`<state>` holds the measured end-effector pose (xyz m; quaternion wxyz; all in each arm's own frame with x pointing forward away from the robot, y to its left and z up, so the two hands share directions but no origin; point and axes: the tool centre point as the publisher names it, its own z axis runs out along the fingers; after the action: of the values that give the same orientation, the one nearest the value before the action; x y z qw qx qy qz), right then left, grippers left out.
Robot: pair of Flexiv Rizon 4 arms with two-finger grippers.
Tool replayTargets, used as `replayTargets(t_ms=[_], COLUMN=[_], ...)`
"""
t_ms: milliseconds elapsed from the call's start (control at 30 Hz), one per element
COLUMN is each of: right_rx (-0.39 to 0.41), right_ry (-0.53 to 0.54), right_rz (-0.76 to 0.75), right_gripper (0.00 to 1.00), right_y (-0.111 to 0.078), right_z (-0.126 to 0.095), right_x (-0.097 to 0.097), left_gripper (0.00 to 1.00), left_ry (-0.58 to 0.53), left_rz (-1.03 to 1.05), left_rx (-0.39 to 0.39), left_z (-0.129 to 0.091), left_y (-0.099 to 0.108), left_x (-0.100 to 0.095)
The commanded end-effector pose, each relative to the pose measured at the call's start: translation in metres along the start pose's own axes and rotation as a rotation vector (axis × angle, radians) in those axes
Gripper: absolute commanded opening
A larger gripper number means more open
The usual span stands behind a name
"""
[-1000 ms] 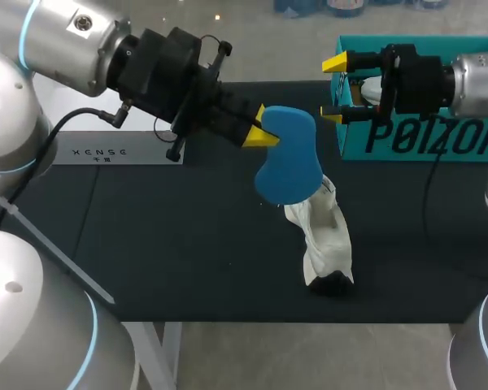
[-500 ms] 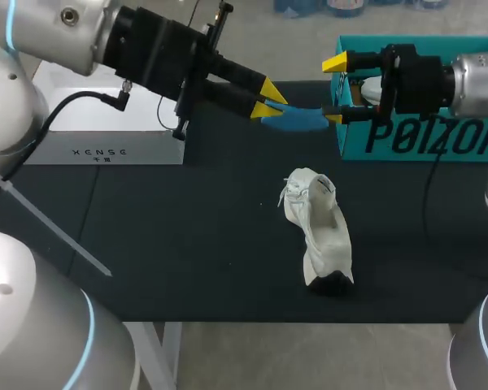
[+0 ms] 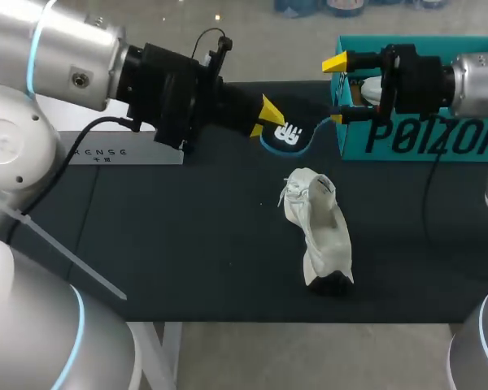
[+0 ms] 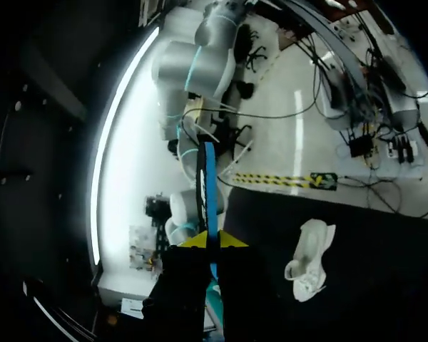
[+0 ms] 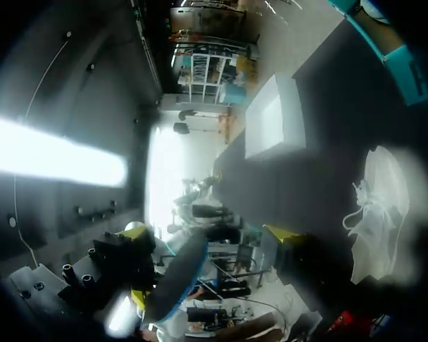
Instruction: Take the shoe out of the shoebox, open the shoe tongue, remove and reinsert the insole, then place the shoe into the shoebox
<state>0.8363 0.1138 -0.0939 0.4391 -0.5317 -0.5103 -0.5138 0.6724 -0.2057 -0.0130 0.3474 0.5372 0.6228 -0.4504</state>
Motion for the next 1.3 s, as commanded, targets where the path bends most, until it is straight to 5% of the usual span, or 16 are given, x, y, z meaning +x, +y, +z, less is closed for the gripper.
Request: replayTargets(t_ms=[33, 500, 1300], right_rx=[0.001, 0.001, 0.001], right_ry=[-0.004, -0.004, -0.004], right_rz=[0.002, 0.002, 0.002], right_gripper=[1.0, 1.0, 1.0], right_y=[0.0, 0.0, 0.0], right_z=[0.001, 0.001, 0.001], right_x=[0.0, 0.0, 0.0], left_gripper=[0.0, 0.0, 0.0], left_ry=[-0.041, -0.05, -0.008], left_rz=[0.009, 0.081, 0.127], left_rx=[0.013, -0.083, -0.063], left_z=[0.007, 0.029, 0.047], left_y=[0.009, 0.033, 0.089], left_x=[0.008, 0.015, 0.027])
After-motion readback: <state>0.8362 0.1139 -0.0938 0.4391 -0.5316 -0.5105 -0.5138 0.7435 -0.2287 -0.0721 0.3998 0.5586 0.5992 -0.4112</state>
